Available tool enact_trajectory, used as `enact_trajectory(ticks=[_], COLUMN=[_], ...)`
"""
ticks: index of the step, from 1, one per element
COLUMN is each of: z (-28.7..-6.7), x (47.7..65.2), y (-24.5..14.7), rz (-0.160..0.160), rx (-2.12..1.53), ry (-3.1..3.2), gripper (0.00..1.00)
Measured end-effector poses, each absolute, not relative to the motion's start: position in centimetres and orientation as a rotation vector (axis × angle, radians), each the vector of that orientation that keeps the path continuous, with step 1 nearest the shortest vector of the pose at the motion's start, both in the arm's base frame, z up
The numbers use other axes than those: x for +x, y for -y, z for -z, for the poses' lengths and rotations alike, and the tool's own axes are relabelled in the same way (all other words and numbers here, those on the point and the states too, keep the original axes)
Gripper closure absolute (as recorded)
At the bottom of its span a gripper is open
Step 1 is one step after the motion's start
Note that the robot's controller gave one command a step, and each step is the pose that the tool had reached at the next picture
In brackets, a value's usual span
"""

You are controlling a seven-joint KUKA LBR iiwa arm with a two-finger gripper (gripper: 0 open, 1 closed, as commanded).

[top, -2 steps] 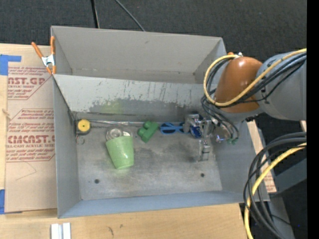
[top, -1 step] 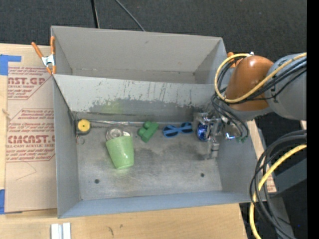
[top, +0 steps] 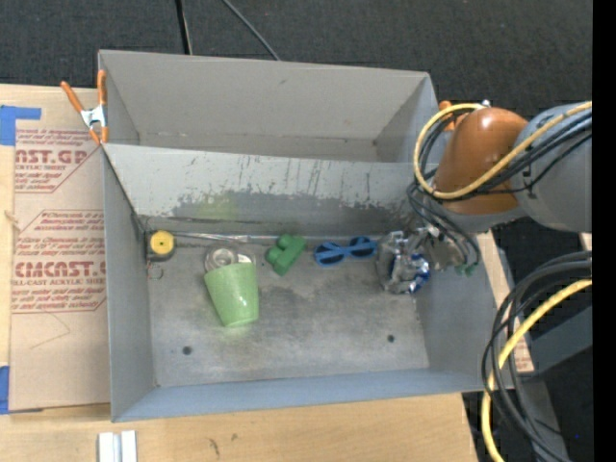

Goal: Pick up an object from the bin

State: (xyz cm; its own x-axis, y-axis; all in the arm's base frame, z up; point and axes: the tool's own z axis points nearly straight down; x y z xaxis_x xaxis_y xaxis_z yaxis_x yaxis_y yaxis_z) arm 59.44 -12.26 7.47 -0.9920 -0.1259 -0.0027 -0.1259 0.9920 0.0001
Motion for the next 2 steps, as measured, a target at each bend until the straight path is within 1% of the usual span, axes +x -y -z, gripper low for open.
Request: enact_trajectory(ticks=[1, 2], z=[-7.5, -7.0], x=[59.4, 59.1], y=[12.3, 15.4], rz=[-0.001, 0.002], rx=[-0.198, -0.525], ry=[-3.135, -3.095], gripper=[0.00, 0.00])
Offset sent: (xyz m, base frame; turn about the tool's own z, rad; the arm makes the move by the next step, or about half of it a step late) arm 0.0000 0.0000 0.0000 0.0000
